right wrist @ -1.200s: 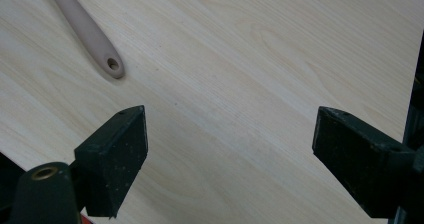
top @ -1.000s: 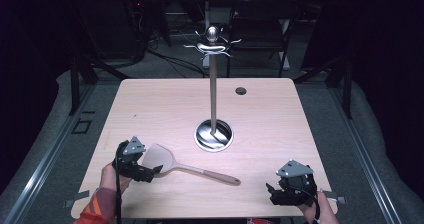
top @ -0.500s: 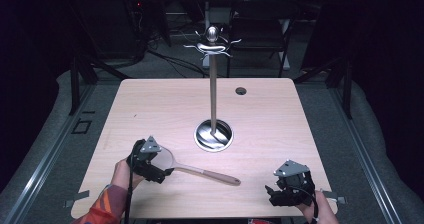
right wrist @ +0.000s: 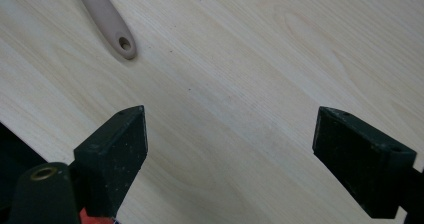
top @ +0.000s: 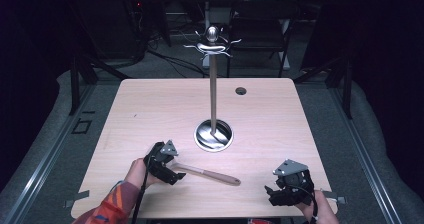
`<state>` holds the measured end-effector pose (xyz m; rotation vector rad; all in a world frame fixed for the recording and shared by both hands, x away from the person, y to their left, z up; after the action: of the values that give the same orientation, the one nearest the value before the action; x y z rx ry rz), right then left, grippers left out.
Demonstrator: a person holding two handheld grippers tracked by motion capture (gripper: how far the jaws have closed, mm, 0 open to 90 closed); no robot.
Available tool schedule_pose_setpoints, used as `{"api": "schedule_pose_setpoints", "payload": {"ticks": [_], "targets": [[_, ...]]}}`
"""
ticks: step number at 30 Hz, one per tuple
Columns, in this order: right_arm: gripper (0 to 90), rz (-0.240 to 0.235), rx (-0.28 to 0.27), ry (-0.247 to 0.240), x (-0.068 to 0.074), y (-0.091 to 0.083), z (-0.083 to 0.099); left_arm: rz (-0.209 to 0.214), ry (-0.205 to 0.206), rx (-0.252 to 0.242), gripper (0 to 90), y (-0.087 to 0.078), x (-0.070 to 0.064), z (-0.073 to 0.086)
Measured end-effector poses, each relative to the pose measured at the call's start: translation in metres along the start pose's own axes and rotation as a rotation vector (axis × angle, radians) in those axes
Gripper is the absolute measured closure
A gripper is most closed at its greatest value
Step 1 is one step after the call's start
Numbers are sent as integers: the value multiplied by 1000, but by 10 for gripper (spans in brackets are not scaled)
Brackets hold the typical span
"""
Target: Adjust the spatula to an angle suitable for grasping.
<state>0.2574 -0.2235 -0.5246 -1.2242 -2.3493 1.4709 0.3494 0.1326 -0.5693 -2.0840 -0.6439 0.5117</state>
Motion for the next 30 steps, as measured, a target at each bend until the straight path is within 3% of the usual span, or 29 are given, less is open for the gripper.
{"api": "schedule_pose_setpoints", "payload": {"ticks": [7,9,12,15,17,25,30], "targets": [[135,-10,14,-22,2,2,-1,43,23,32,240,8,0,-3],[135,-8,16,-22,2,2,-2,52,22,53,327,11,2,-2],[135,-10,16,-21,2,2,-2,48,11,51,389,14,4,-4],[135,-14,29,-28,2,3,-2,53,31,55,401,15,4,-4],[136,-9,31,-32,3,3,-2,30,52,73,428,18,6,-3],[135,-13,31,-34,4,3,-2,15,54,26,586,19,12,0],[135,-12,28,-30,3,3,-2,13,42,25,616,18,12,0]]}}
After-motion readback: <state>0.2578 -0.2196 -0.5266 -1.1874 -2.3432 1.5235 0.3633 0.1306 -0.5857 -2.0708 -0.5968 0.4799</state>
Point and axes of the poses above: each handheld gripper's, and its own axes: y roughly forward along the jaws, z roughly out of its underside, x roughly to its left, the point moved 4 cm from there along y, roughly forward along the jaws, and after that the axes turned 10 degrees about -y, right-handed, at the moved point
